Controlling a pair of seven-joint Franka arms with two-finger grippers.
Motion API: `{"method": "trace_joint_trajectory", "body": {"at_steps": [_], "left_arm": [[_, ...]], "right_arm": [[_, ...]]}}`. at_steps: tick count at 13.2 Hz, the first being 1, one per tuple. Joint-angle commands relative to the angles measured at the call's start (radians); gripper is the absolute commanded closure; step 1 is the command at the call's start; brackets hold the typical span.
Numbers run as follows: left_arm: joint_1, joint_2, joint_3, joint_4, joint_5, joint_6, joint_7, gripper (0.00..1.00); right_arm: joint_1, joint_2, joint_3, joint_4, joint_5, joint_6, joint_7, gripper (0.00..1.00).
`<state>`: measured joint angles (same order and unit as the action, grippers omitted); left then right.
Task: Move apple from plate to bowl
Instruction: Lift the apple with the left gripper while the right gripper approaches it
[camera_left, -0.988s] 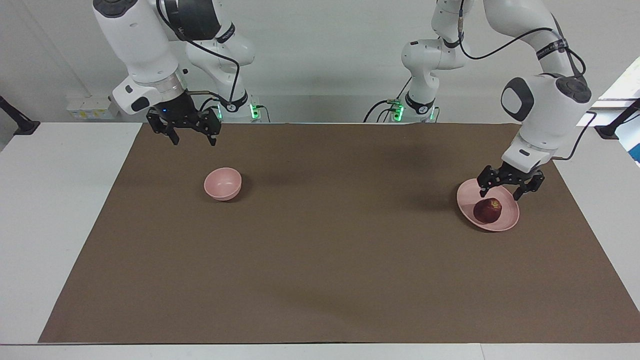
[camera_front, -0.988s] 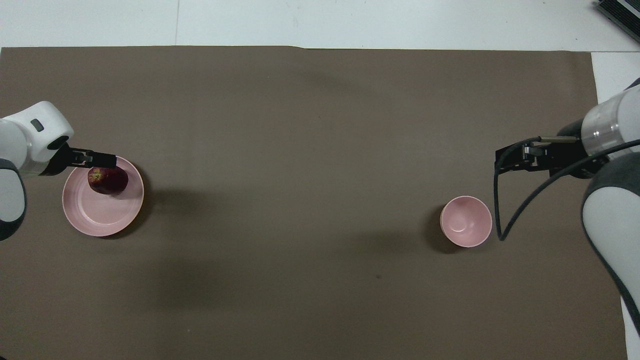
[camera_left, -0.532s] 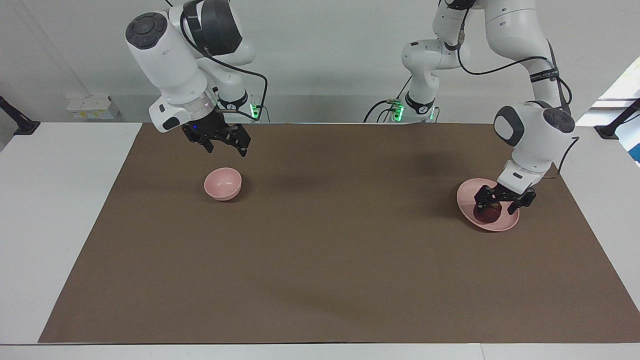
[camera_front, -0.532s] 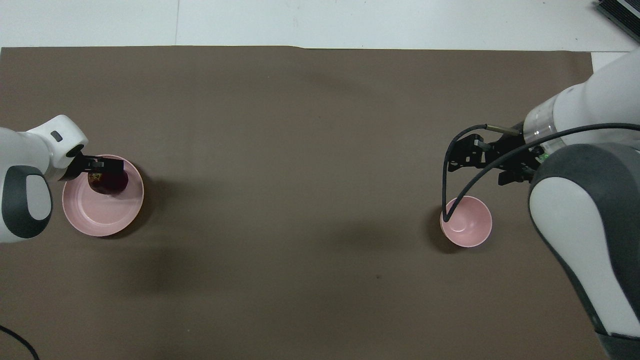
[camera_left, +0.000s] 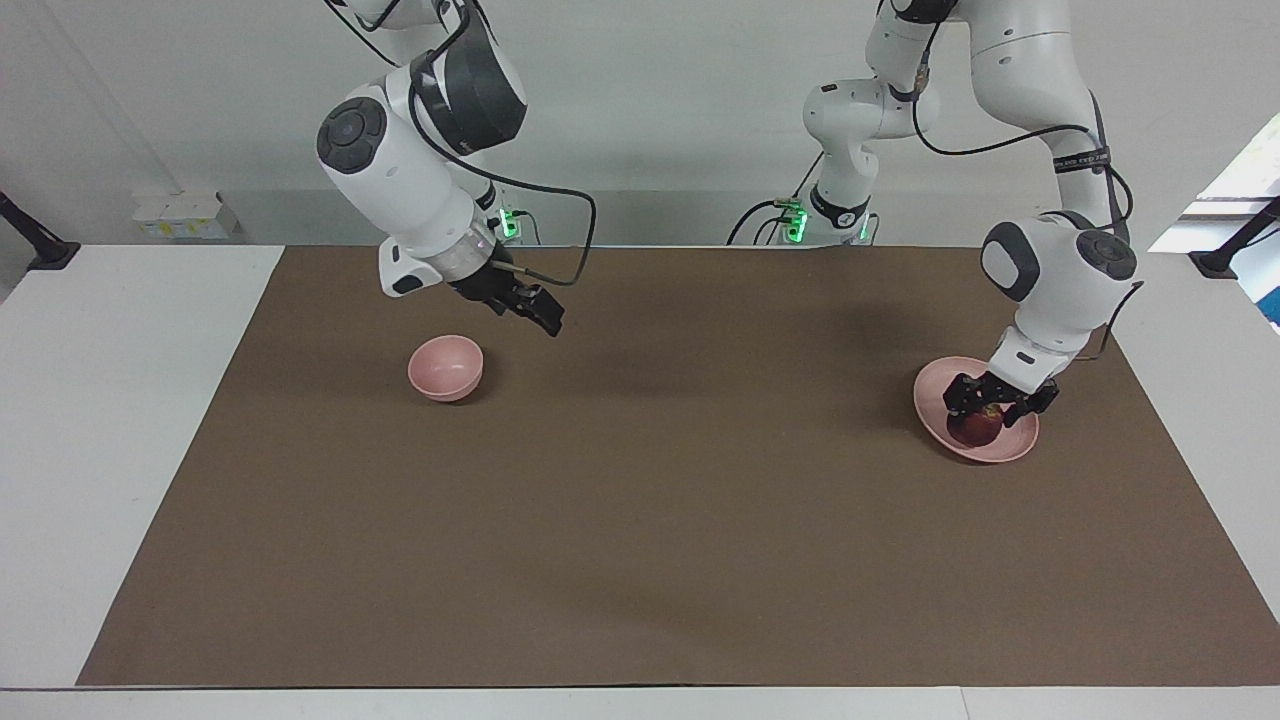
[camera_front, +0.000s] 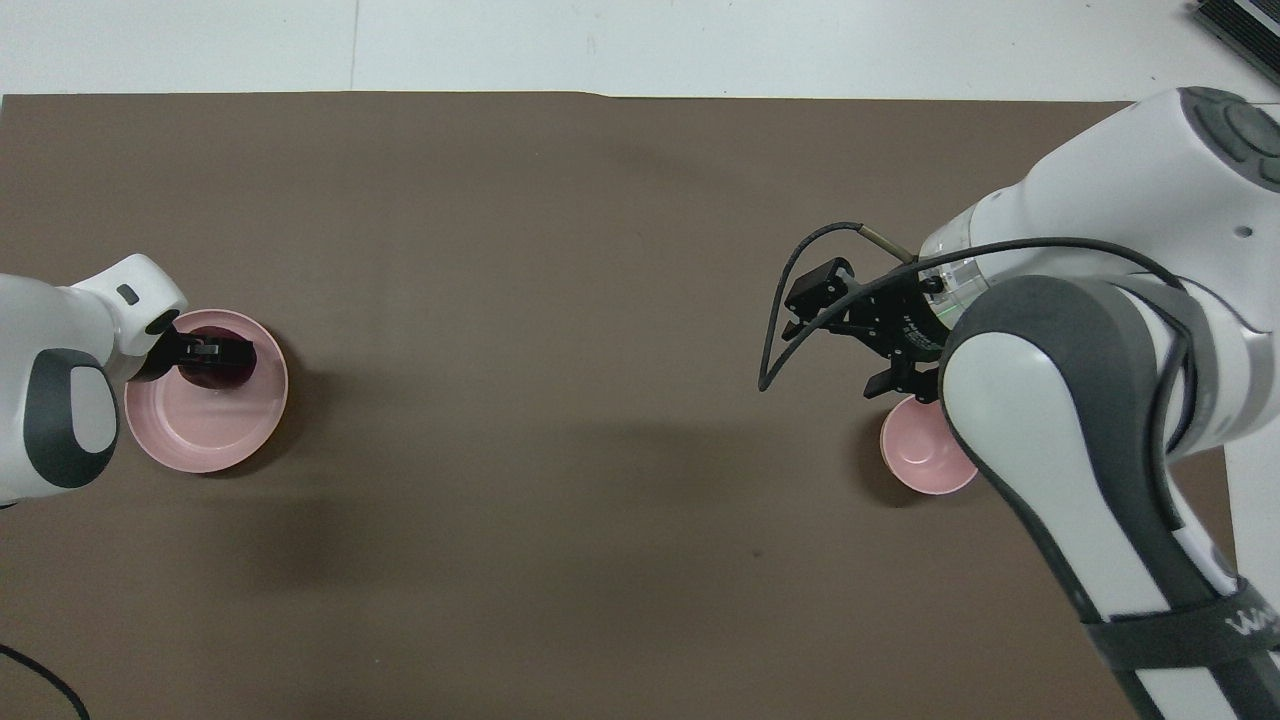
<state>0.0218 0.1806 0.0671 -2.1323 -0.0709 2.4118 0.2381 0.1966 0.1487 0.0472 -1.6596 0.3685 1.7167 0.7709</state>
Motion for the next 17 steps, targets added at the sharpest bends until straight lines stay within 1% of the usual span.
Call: {"method": "trace_joint_trajectory", "body": {"at_steps": [1, 2, 4, 5, 6, 7, 8, 9, 11, 12, 14, 15, 16, 17], "left_arm": [[0.006, -0.035, -0.001, -0.031, -0.015, 0.016, 0.021, 0.66], [0.007, -0.033, -0.001, -0.029, -0.015, 0.016, 0.023, 0.83], [0.007, -0.041, -0.001, -0.023, -0.015, 0.016, 0.030, 0.97], [0.004, -0.058, -0.004, -0.015, -0.015, 0.013, 0.030, 1.00], [-0.002, -0.088, -0.007, -0.015, -0.015, 0.009, 0.030, 1.00], [-0.003, -0.122, -0.012, -0.012, -0.015, -0.023, 0.030, 1.00], [-0.009, -0.136, -0.016, -0.005, -0.027, -0.049, 0.029, 1.00], [-0.025, -0.163, -0.018, 0.002, -0.067, -0.074, 0.024, 1.00], [-0.066, -0.188, -0.020, 0.002, -0.229, -0.092, 0.027, 1.00], [-0.112, -0.188, -0.018, 0.000, -0.292, -0.091, 0.017, 1.00], [-0.164, -0.190, -0.023, 0.000, -0.399, -0.080, -0.038, 1.00], [-0.192, -0.191, -0.023, 0.000, -0.470, -0.077, -0.048, 1.00], [-0.207, -0.194, -0.023, -0.001, -0.550, -0.074, -0.049, 1.00], [-0.229, -0.194, -0.029, -0.001, -0.655, -0.054, -0.048, 1.00]], "right_arm": [[0.010, -0.008, 0.002, -0.055, 0.072, 0.058, 0.079, 0.00], [0.026, -0.008, 0.002, -0.066, 0.079, 0.066, 0.105, 0.00], [0.044, -0.006, 0.002, -0.089, 0.122, 0.098, 0.177, 0.00], [0.046, -0.008, 0.002, -0.100, 0.144, 0.110, 0.195, 0.00], [0.055, -0.006, 0.002, -0.103, 0.167, 0.116, 0.221, 0.00], [0.063, 0.000, 0.002, -0.104, 0.200, 0.118, 0.244, 0.00], [0.067, 0.008, 0.002, -0.115, 0.231, 0.142, 0.276, 0.00], [0.081, 0.009, 0.002, -0.129, 0.272, 0.173, 0.304, 0.00], [0.104, 0.014, 0.002, -0.144, 0.344, 0.227, 0.364, 0.00], [0.124, 0.015, 0.002, -0.147, 0.368, 0.251, 0.389, 0.00], [0.135, 0.015, 0.002, -0.150, 0.444, 0.299, 0.439, 0.00], [0.148, 0.022, 0.002, -0.150, 0.454, 0.314, 0.470, 0.00], [0.156, 0.037, 0.002, -0.150, 0.472, 0.348, 0.493, 0.00], [0.174, 0.048, 0.002, -0.150, 0.495, 0.386, 0.507, 0.00]]}}
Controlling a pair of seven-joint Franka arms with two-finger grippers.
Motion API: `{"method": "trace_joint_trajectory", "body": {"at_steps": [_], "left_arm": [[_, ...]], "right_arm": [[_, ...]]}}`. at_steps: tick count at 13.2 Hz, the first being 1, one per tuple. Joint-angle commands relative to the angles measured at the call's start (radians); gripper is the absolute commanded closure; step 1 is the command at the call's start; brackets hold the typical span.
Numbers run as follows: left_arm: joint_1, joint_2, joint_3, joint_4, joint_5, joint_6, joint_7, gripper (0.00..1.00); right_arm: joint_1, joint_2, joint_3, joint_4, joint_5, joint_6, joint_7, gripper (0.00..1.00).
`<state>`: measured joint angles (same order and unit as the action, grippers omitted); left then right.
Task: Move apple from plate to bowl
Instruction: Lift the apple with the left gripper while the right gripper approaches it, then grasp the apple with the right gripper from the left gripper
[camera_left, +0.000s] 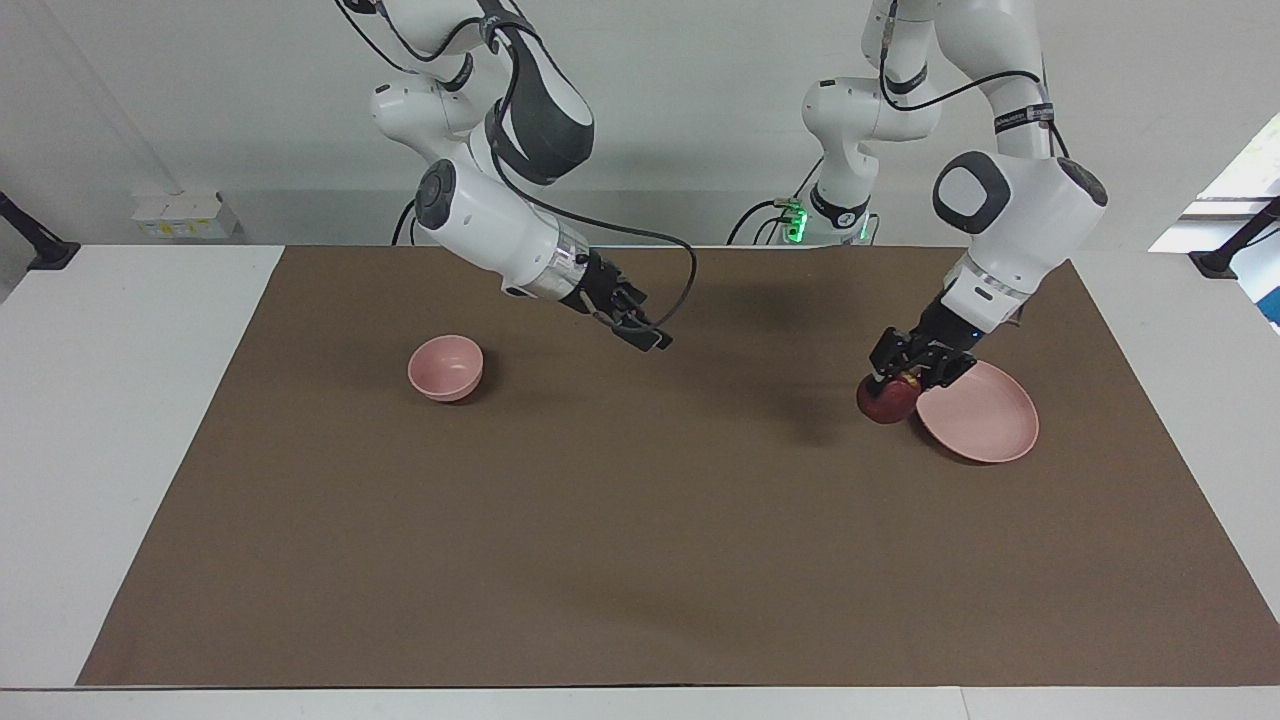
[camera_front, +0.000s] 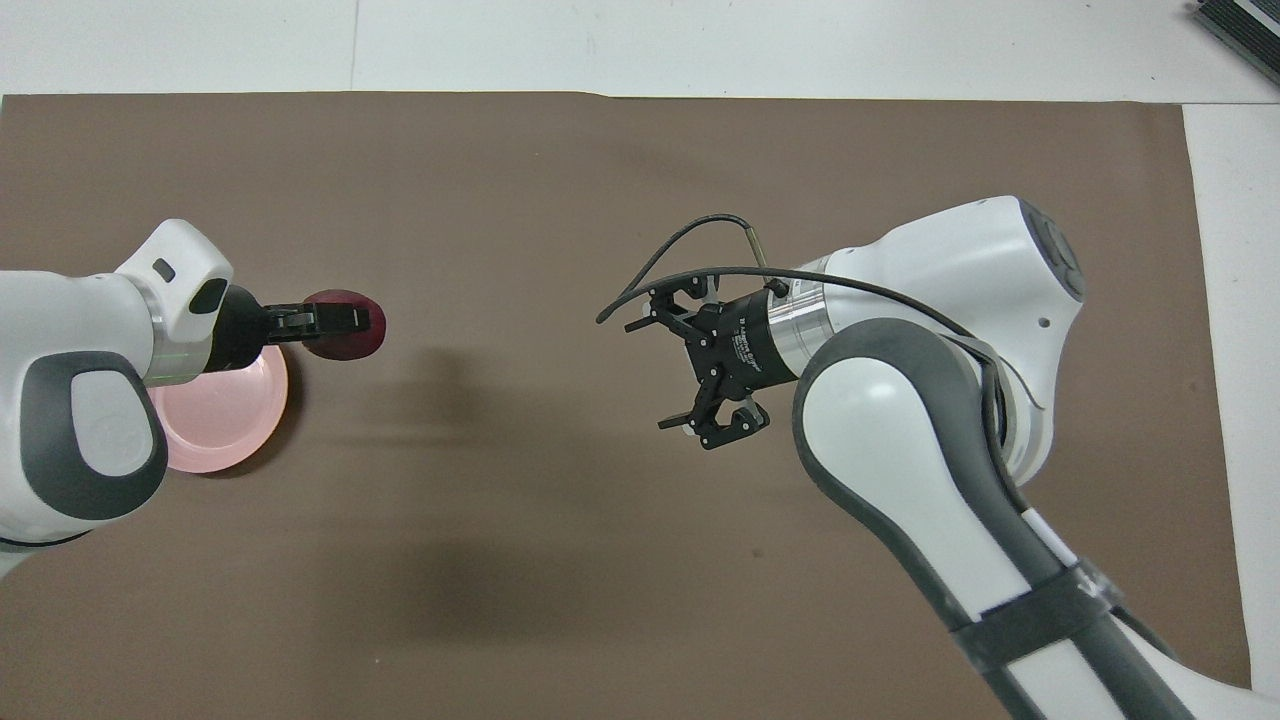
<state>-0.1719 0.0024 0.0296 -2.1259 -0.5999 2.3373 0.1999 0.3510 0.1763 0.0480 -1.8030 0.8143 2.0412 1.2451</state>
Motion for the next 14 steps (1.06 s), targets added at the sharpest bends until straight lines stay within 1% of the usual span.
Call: {"method": "trace_joint_trajectory", "body": {"at_steps": [1, 3, 5, 9, 11, 12, 14], "left_arm": [[-0.041, -0.018, -0.014, -0.014, -0.199, 0.066, -0.011, 1.00], [-0.041, -0.018, -0.080, -0.019, -0.331, 0.132, -0.011, 1.00], [-0.041, -0.027, -0.134, -0.023, -0.398, 0.143, -0.011, 1.00], [-0.049, -0.048, -0.198, -0.035, -0.440, 0.157, -0.011, 1.00], [-0.079, -0.076, -0.198, -0.052, -0.442, 0.155, -0.023, 1.00], [-0.098, -0.076, -0.197, -0.054, -0.442, 0.157, -0.042, 1.00], [-0.118, -0.078, -0.200, -0.052, -0.442, 0.157, -0.054, 1.00]], "right_arm": [[0.031, 0.037, 0.001, -0.006, 0.072, 0.088, 0.054, 0.00], [0.054, 0.066, 0.001, -0.004, 0.121, 0.152, 0.063, 0.00], [0.063, 0.087, 0.000, 0.010, 0.183, 0.180, 0.063, 0.00], [0.072, 0.121, 0.001, 0.033, 0.186, 0.186, 0.025, 0.00], [0.071, 0.141, 0.001, 0.056, 0.186, 0.177, 0.019, 0.00], [0.066, 0.161, 0.001, 0.085, 0.189, 0.174, 0.019, 0.00], [0.059, 0.176, 0.001, 0.105, 0.200, 0.175, 0.022, 0.00]]}}
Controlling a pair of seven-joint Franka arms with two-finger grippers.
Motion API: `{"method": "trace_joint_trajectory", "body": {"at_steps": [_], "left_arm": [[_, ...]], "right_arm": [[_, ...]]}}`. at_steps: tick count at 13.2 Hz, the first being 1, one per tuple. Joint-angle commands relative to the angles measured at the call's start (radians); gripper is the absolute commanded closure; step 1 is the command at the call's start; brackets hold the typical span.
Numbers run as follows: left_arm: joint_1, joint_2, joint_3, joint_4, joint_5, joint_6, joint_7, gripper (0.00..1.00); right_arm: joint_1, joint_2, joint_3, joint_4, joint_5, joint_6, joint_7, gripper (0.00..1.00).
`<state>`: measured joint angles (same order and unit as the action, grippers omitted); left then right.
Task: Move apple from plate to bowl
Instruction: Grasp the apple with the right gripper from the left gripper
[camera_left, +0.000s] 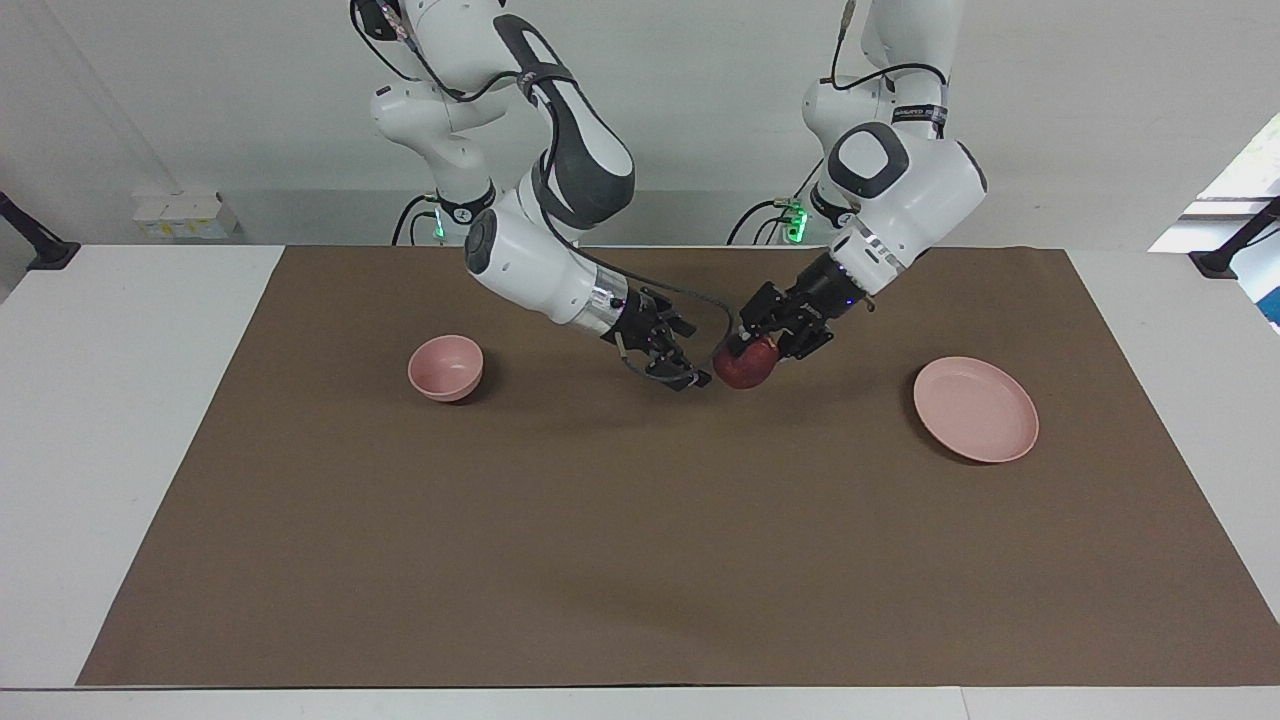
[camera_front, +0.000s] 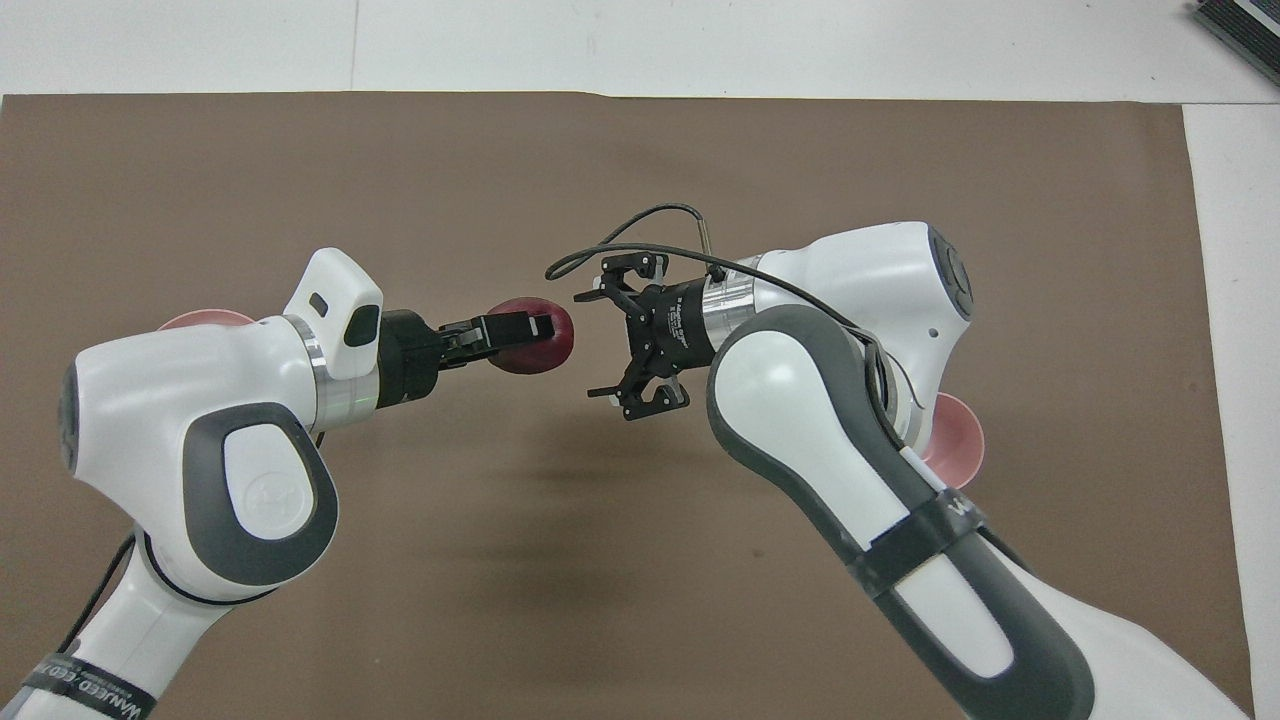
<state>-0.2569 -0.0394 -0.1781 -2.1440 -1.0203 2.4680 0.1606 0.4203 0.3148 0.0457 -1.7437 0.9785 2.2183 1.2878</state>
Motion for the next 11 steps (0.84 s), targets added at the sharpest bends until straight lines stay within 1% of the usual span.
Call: {"method": "trace_joint_trajectory", "body": {"at_steps": [1, 3, 4, 5, 10, 11], "left_arm": [[-0.053, -0.036, 0.008, -0.034, -0.021, 0.028, -0.035, 1.00], [-0.088, -0.040, 0.008, -0.034, -0.021, 0.034, -0.064, 0.99], [-0.094, -0.039, 0.008, -0.033, -0.021, 0.066, -0.073, 0.99], [-0.094, -0.033, 0.003, -0.028, -0.021, 0.087, -0.078, 0.99], [-0.094, -0.025, 0.003, -0.019, -0.011, 0.097, -0.084, 0.96], [-0.094, -0.025, 0.003, -0.019, -0.011, 0.097, -0.085, 0.95]], "right_arm": [[-0.011, 0.043, 0.003, 0.050, 0.039, 0.000, -0.021, 0.00], [-0.003, 0.046, 0.002, 0.062, 0.042, 0.007, -0.019, 0.00], [0.006, 0.044, 0.003, 0.062, 0.042, 0.004, -0.019, 0.00], [0.009, 0.044, 0.003, 0.061, 0.036, -0.006, -0.022, 0.00], [0.014, 0.036, 0.005, 0.056, 0.025, -0.066, -0.082, 0.00], [0.015, 0.036, 0.005, 0.056, 0.023, -0.065, -0.090, 0.35]]}}
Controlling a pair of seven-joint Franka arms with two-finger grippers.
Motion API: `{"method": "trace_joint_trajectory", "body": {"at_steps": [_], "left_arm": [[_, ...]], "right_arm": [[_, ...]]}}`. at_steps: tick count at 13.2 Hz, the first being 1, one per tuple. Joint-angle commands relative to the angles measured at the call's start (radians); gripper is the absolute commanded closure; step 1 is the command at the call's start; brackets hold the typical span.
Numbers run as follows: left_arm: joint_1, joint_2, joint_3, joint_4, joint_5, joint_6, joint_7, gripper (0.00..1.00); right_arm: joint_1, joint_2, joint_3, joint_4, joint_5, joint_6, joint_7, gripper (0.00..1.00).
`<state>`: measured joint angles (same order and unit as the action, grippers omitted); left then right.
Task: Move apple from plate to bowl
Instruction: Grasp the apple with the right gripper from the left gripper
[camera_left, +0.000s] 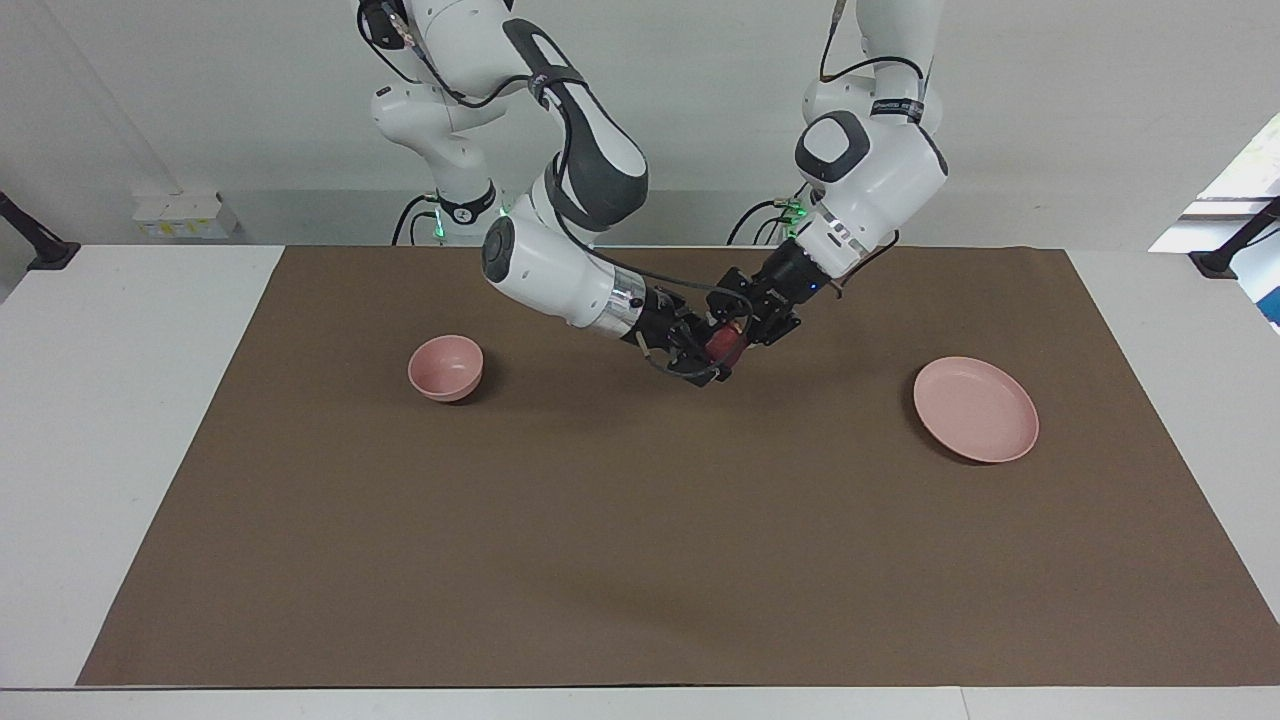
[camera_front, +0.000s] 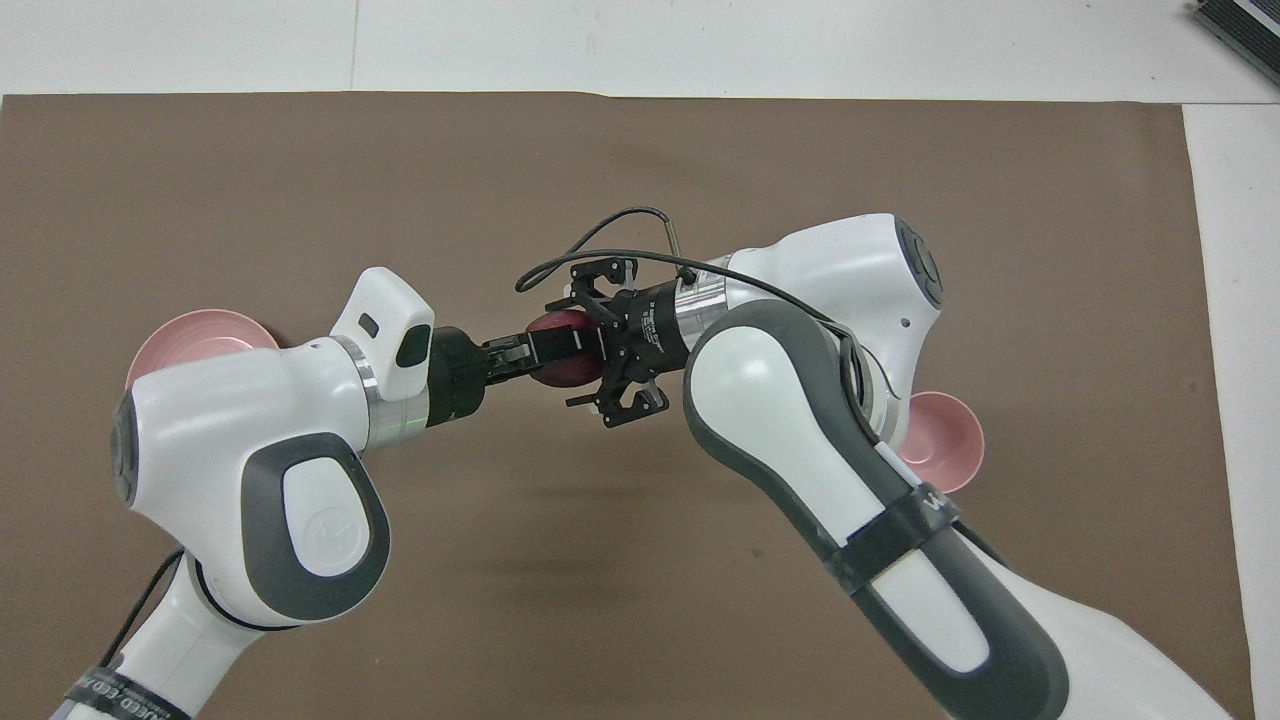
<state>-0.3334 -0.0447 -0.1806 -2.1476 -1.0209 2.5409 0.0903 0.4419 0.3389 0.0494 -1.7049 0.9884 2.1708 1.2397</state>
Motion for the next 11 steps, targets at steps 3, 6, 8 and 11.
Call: {"method": "trace_joint_trajectory", "body": {"at_steps": [3, 6, 8, 11], "left_arm": [[-0.018, -0.018, 0.004, -0.014, -0.008, 0.025, -0.027, 0.92], [-0.016, -0.018, 0.004, -0.009, -0.008, 0.024, -0.034, 0.09], [-0.006, -0.014, 0.006, -0.003, -0.002, 0.024, -0.026, 0.00], [0.034, -0.018, 0.010, 0.008, 0.057, -0.026, -0.027, 0.00]], "right_arm": [[-0.011, 0.012, 0.001, 0.017, 0.024, -0.019, -0.043, 0.54], [-0.011, 0.011, 0.001, 0.017, 0.024, -0.019, -0.042, 0.54], [-0.011, 0.008, 0.001, 0.014, 0.021, -0.019, -0.042, 0.54], [-0.014, 0.002, 0.001, 0.011, 0.013, -0.020, -0.043, 0.54]]}}
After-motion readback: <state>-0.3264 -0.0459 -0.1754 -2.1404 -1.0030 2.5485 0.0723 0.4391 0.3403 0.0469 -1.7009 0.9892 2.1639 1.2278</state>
